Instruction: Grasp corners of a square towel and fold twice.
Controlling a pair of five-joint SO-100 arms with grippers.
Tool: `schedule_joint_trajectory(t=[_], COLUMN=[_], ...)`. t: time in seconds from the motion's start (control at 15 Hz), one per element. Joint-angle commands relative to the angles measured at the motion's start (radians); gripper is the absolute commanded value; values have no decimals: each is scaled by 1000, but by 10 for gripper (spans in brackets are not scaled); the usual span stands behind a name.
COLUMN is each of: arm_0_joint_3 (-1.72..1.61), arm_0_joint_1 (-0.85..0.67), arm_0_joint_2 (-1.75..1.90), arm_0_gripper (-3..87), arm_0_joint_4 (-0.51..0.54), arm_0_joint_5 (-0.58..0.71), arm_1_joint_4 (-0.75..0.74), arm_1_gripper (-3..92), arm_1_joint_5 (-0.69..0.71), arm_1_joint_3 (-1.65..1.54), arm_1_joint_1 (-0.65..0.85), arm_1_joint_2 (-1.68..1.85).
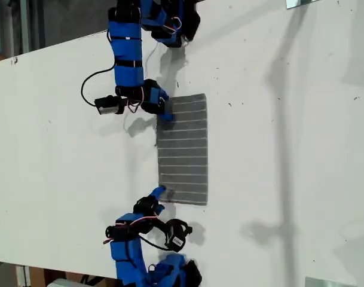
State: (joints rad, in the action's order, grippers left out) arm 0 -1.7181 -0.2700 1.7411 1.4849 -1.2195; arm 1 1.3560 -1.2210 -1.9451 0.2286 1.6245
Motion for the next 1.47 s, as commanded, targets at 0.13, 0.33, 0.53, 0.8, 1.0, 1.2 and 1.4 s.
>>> schedule_joint_trajectory(t=[0.13, 0.33, 0.53, 0.8, 1.0, 1.2, 1.4], arm_0_joint_3=[34, -6, -9, -17, -37, -178, -308], arm_0_joint_1=[-29, 37, 83, 115, 153, 193, 198], arm_0_joint_2=[78, 94, 94, 95, 118, 181, 189], arm_0_gripper=[325, 324, 323, 322, 322, 323, 323], arm_0_joint_4=[64, 23, 6, -5, -6, -100, -241], arm_0_joint_5=[9, -44, -81, -110, -140, -196, -207], arm_1_joint_4=[-3, -152, -267, -422, -465, -161, 103], arm_1_gripper=[353, 344, 299, 63, -1, -1, -1], arm_1_joint_5=[-15, -143, -242, -302, -357, -517, -591], arm_1_joint_3=[-103, -288, -374, -434, -462, -414, -275], arm_1_joint_1=[5, -118, -219, -279, -310, -324, -330], arm_1_joint_2=[147, 167, 176, 192, 213, 305, 400])
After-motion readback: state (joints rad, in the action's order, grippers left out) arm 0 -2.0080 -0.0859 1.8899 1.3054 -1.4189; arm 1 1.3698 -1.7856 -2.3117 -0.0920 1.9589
